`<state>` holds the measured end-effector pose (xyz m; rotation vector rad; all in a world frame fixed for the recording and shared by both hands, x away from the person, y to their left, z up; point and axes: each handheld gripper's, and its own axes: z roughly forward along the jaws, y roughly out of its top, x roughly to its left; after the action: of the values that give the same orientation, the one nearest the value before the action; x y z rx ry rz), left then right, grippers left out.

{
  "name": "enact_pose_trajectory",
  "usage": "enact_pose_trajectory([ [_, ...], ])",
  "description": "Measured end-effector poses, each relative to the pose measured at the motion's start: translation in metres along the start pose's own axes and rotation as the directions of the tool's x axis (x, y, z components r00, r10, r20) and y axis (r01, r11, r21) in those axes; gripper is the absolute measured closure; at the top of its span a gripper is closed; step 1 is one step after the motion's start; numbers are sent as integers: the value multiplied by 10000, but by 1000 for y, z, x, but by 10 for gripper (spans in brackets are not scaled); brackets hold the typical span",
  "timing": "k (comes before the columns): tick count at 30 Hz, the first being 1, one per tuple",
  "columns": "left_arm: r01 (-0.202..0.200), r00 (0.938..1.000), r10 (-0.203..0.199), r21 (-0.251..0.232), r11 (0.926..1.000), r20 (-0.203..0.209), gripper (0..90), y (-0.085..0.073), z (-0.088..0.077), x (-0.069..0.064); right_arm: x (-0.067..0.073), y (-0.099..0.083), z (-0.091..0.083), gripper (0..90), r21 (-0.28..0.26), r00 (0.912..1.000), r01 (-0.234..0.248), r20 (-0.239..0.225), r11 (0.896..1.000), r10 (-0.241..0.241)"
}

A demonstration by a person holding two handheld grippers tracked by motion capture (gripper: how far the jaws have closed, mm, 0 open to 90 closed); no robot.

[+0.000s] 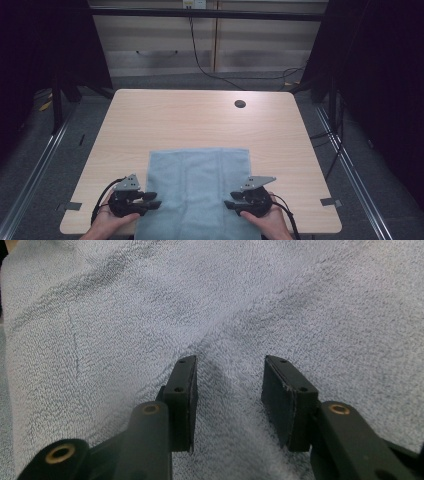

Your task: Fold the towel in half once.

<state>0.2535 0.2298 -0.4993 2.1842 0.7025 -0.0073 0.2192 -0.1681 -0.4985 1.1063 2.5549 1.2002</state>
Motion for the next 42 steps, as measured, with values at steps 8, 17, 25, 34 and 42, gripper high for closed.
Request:
enact_pose_trajectory([
  [8, 413, 9986, -435, -678, 9968, -315, 564, 22, -4, 24, -34, 20, -12, 592, -1014, 9937, -263, 1057, 9945, 371],
  [17, 764, 9883, -941, -1450, 9865, -1197, 564, 46, -9, 63, -97, 43, 1, 570, -1227, 9683, -790, 2266, 9893, 1055],
  [25, 1351, 9750, -1568, -1402, 9809, -1573, 558, 37, 0, 89, -143, 53, 22, 515, -1260, 9463, -1573, 2644, 9795, 1860],
  [34, 1644, 9616, -2044, -2117, 9634, -1831, 510, 37, -15, 99, -133, 52, 32, 733, -932, 9446, -1056, 3018, 9900, 1291],
  [42, 1773, 9527, -2167, -1892, 9658, -2131, 458, 56, -2, 125, -129, 50, 31, 812, -1052, 9475, -1239, 2828, 9867, 1491],
])
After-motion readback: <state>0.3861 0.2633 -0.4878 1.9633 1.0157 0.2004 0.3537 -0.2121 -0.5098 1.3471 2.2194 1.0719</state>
